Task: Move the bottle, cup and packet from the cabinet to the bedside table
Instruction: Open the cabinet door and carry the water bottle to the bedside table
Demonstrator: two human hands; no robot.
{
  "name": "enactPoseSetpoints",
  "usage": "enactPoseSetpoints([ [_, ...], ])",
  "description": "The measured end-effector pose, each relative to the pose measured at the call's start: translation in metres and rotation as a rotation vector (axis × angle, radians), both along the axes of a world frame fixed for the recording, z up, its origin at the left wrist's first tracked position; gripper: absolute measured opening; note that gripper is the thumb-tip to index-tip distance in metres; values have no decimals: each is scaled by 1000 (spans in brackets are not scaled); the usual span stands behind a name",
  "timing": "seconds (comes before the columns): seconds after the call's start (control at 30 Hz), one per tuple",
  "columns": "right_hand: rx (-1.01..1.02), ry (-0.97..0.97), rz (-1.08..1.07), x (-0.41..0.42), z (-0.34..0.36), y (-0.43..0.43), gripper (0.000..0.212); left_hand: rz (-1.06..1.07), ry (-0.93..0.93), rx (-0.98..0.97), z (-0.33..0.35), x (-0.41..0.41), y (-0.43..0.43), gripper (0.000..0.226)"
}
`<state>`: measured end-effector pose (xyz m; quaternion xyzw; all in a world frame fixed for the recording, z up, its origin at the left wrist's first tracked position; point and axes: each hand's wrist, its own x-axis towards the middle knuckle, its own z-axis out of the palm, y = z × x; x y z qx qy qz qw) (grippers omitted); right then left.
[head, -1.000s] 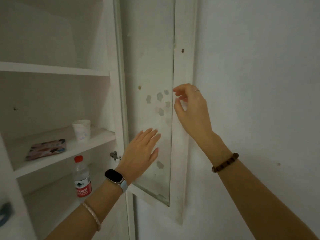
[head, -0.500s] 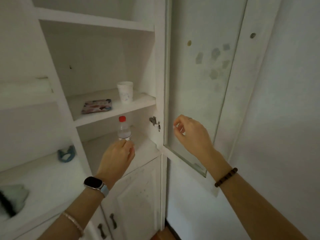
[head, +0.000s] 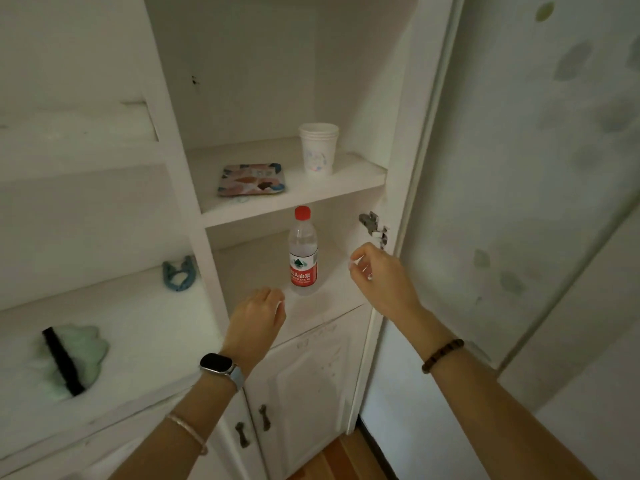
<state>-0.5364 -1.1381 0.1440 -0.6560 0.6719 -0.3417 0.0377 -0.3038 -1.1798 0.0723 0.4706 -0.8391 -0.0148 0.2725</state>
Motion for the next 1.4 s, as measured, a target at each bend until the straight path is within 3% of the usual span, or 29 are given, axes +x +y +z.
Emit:
enactPoseSetpoints([
  [0.23,77,-194,26,22,-18,-69,51,-5,56,103,-10,-9,-32,25],
  [0.37,78,-294,55,33,-25,-101,58,-7,65,144,-18,-16,-48,32],
  [0.7,77,-452,111,49,-39,-161,55,49,2,210,-35,-43,-77,49],
  [1.4,-55,-402,109,46,-51,-162,33,16,3,195,-53,-54,-69,67],
])
